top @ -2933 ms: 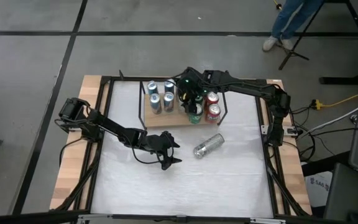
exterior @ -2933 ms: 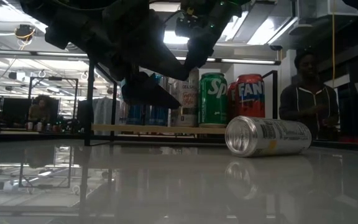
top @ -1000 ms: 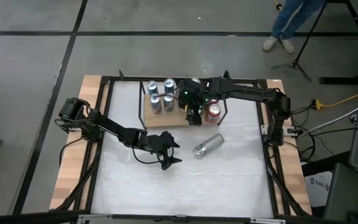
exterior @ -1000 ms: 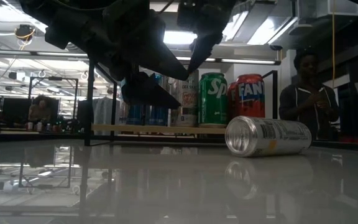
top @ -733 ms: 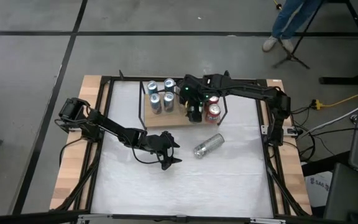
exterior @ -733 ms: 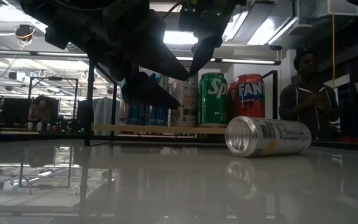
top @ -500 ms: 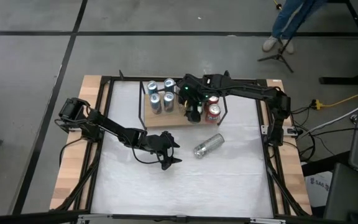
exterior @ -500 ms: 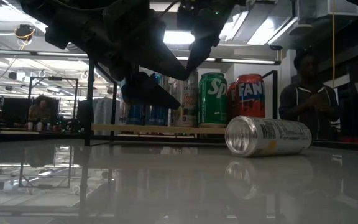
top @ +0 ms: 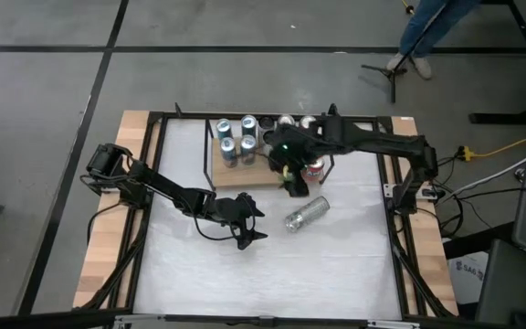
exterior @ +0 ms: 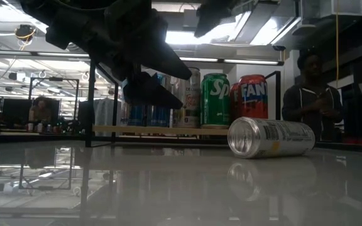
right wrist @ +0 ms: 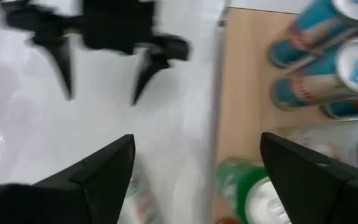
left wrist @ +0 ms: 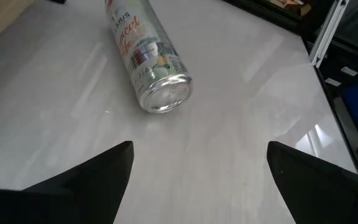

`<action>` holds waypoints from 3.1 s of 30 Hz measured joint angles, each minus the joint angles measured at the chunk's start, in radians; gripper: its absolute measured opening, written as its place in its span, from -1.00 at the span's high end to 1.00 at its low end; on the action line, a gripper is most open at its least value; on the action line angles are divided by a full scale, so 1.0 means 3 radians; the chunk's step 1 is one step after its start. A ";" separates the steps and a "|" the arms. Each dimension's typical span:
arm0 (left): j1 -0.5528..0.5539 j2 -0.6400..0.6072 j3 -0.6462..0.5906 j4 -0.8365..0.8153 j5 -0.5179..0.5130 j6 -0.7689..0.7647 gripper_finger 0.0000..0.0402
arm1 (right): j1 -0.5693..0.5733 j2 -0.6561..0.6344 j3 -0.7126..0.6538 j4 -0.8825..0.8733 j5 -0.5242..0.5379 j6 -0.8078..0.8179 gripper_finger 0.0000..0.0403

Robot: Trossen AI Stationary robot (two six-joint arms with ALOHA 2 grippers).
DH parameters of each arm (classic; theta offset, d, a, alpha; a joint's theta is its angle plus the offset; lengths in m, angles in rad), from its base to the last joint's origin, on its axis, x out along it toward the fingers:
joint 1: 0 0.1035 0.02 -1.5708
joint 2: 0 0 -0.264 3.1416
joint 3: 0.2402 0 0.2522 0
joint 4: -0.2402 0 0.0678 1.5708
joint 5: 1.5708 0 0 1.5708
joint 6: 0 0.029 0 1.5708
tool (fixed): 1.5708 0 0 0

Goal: Sort soda cans
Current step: Put the white-yellow soda can on the shelf and align with the other white-yellow soda cans

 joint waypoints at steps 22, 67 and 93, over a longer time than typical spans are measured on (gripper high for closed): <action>-0.0001 0.0000 0.0000 0.0097 -0.0013 0.0001 -0.81 | 0.1172 -0.1003 -0.1729 0.0043 0.0940 0.1822 -0.66; -0.0001 0.1389 0.1237 0.0643 -0.1226 0.0349 -0.81 | 0.1821 -0.1118 -0.2751 0.0013 0.1251 0.2835 -0.66; 0.0007 0.1546 0.1233 0.0472 -0.1213 0.0174 -0.81 | 0.1820 -0.1118 -0.2686 0.0247 0.1511 0.2701 -0.66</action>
